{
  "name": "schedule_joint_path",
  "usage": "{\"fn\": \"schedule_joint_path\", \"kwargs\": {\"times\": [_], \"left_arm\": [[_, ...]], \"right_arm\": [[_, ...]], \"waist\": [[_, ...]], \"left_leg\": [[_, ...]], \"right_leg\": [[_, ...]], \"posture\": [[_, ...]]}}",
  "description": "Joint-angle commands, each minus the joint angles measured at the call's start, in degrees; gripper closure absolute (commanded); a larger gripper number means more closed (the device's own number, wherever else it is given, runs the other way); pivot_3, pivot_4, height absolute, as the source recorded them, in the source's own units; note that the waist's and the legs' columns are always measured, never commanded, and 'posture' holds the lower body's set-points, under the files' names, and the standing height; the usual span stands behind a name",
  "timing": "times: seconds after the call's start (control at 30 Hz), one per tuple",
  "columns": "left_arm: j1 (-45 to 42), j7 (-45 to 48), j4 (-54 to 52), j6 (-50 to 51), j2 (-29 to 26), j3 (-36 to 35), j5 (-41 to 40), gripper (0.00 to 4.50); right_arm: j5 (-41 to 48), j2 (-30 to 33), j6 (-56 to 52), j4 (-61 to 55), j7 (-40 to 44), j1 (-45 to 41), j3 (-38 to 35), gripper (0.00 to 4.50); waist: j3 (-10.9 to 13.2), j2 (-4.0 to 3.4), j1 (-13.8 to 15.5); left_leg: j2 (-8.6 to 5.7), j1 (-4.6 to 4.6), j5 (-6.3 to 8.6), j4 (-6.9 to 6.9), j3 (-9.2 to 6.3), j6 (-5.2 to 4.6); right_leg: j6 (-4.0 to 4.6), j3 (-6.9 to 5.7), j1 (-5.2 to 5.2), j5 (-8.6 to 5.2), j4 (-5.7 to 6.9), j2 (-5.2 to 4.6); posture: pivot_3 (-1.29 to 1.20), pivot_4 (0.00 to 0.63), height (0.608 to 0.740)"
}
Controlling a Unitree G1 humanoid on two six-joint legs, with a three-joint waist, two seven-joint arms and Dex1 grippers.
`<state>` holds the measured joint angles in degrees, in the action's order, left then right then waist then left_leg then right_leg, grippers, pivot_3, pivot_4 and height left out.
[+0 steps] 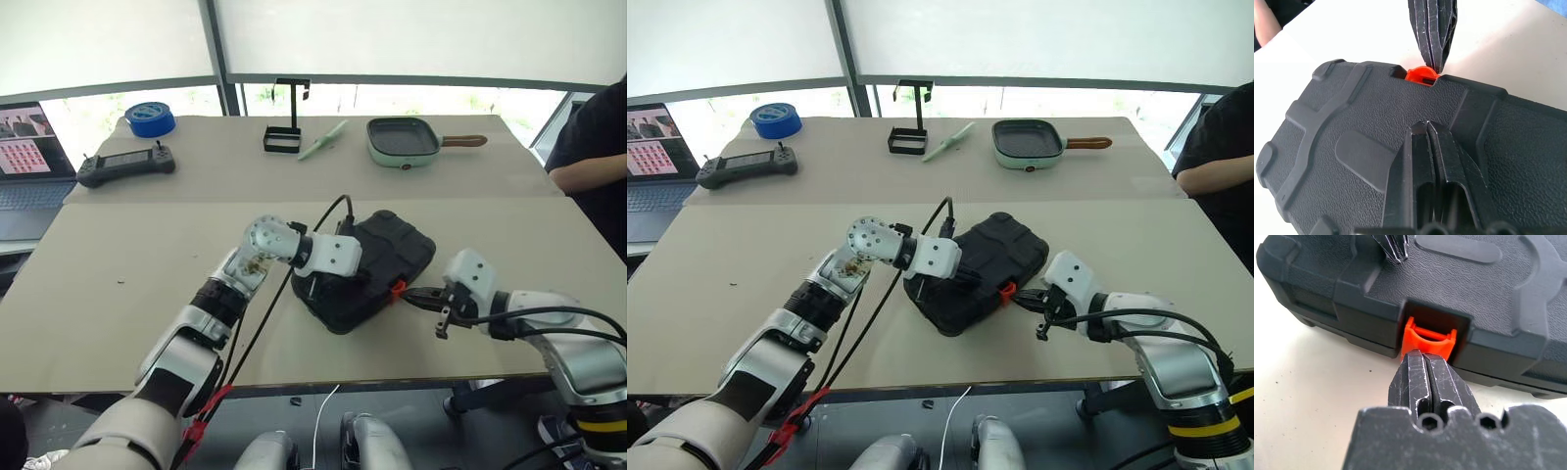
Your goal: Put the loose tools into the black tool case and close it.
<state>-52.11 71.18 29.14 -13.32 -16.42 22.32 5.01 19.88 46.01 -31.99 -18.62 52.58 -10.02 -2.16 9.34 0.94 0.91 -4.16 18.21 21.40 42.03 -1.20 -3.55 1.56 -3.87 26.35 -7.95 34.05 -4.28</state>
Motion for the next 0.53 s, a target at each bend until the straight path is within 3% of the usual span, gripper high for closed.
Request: {"fn": "schedule_joint_path", "kwargs": {"times": [0.03, 0.17, 0.2, 0.33, 0.4, 0.53], "left_arm": [[4.5, 4.7, -4.9, 11.2, -8.6, -5.5, -5.5, 3.39], [11.6, 9.3, -14.5, 23.8, -21.0, -14.4, -15.3, 1.81], [13.6, 10.1, -17.4, 27.5, -23.6, -16.4, -17.9, 1.61], [24.5, 8.7, -30.7, 46.2, -35.5, -30.5, -28.9, 0.2], [29.5, 8.0, -34.5, 50.7, -38.7, -35.8, -32.4, 0.0], [40.5, 4.9, -39.6, 50.1, -39.9, -44.4, -33.1, 0.0]], "right_arm": [[9.8, 5.5, -3.5, -4.4, 7.7, 4.1, -11.5, 3.71], [18.6, 10.9, -7.7, -1.9, 14.9, 6.3, -21.2, 2.28], [20.2, 11.8, -8.7, -1.0, 16.3, 6.7, -23.1, 2.03], [21.4, 16.4, -8.9, 4.6, 23.3, 10.5, -29.4, 0.68], [21.0, 17.3, -8.0, 6.8, 24.9, 11.5, -30.7, 0.02], [22.7, 17.6, -9.4, 11.0, 25.6, 9.6, -31.3, 0.02]], "waist": [[0.0, -0.02, -0.3], [0.0, -0.08, -1.5], [0.0, -0.09, -1.5], [0.1, -0.03, -0.8], [0.1, 0.01, -0.3], [0.2, -0.2, 0.4]], "left_leg": [[0.0, 0.02, 0.0, -0.05, 0.0, 0.0], [0.08, -0.08, 0.0, -0.2, 0.01, 0.01], [0.08, -0.13, 0.0, -0.2, 0.01, 0.02], [0.07, -0.06, 0.02, -0.2, -0.03, -0.01], [0.07, 0.06, 0.04, -0.2, -0.07, -0.03], [-0.03, -0.02, 0.06, -0.2, -0.05, -0.02]], "right_leg": [[0.0, 0.0, 0.04, 0.0, -0.01, 0.01], [0.04, 0.04, 0.09, -0.02, -0.02, 0.12], [0.05, 0.05, 0.05, -0.02, -0.03, 0.11], [0.03, 0.02, 0.06, -0.04, -0.06, 0.08], [0.02, 0.0, 0.14, -0.05, -0.06, 0.08], [-0.07, 0.0, 0.02, -0.09, -0.17, -0.03]], "posture": [[0.0, 0.15, 0.74], [0.0, 0.15, 0.74], [0.0, 0.15, 0.74], [0.0, 0.15, 0.74], [0.0, 0.15, 0.74], [0.0, 0.15, 0.74]]}}
